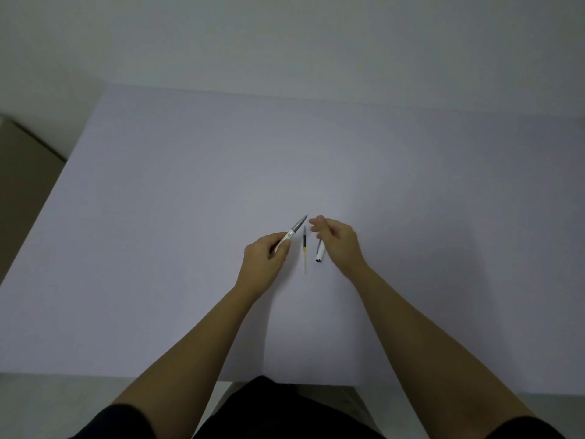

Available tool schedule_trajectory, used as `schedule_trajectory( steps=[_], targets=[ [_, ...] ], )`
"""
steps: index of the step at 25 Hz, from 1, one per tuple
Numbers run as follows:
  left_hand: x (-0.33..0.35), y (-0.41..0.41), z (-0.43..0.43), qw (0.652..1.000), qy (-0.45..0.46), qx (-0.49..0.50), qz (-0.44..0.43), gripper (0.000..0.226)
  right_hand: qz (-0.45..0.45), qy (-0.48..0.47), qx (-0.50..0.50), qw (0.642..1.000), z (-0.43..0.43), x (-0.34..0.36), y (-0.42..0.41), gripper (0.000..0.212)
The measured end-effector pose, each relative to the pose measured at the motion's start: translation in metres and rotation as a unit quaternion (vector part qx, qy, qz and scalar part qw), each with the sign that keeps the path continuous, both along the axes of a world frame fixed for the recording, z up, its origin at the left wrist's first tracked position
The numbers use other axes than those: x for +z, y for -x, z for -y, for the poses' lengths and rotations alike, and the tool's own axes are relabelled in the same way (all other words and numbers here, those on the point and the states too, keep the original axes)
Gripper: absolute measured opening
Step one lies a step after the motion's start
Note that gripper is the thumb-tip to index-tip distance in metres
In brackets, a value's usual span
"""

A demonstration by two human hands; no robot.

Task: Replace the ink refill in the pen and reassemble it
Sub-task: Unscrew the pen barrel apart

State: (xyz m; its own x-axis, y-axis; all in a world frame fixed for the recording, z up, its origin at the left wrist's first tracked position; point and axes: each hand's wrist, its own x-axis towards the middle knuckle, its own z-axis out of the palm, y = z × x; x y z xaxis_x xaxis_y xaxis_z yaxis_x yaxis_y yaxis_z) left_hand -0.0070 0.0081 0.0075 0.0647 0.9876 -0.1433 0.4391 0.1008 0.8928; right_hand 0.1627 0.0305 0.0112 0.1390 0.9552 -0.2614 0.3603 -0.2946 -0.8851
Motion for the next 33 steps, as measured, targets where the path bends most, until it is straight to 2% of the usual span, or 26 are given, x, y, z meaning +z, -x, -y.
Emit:
schedule_trajectory(
  steps=[2,4,7,9,14,16,19,27,31,33],
  targets=[
    [0.003,-0.007,-0.001,0.999,-0.019,-0.011,-0.024,0.02,-0.063,-0.001,0.03,0.998,0.005,0.008,0.009,0.025],
    [0.005,-0.012,-0.001,0.998,-0.043,-0.03,-0.046,0.02,-0.1,-0.009,-0.014,0.995,0.006,0.012,0.014,0.02],
    [0.008,-0.015,0.001,0.994,-0.063,-0.06,-0.064,0.022,-0.135,0.011,-0.046,0.99,0.008,0.013,0.015,0.029],
    [0.011,-0.014,0.002,0.994,-0.06,-0.078,-0.057,0.026,-0.145,0.019,-0.023,0.989,0.009,0.012,0.011,0.032],
    [0.015,-0.007,0.0,0.992,0.006,-0.122,-0.019,0.028,-0.198,-0.012,0.013,0.98,0.02,0.011,-0.001,0.023],
    [0.016,-0.005,0.001,0.99,-0.004,-0.135,-0.03,0.027,-0.221,-0.019,0.026,0.975,0.024,0.007,-0.005,0.021],
    [0.017,-0.001,0.0,0.985,-0.037,-0.161,-0.056,0.025,-0.275,0.03,0.01,0.961,0.03,0.002,-0.01,0.016],
    [0.023,0.003,-0.001,0.971,-0.114,-0.193,-0.081,0.021,-0.304,0.058,0.015,0.951,0.036,0.009,-0.021,0.012],
    [0.025,0.005,-0.002,0.961,-0.133,-0.22,-0.102,0.02,-0.23,0.028,0.015,0.973,0.035,0.013,-0.021,0.008],
    [0.026,0.006,-0.002,0.96,-0.135,-0.222,-0.107,0.02,-0.225,0.012,0.031,0.974,0.035,0.013,-0.023,0.012]
  ],
)
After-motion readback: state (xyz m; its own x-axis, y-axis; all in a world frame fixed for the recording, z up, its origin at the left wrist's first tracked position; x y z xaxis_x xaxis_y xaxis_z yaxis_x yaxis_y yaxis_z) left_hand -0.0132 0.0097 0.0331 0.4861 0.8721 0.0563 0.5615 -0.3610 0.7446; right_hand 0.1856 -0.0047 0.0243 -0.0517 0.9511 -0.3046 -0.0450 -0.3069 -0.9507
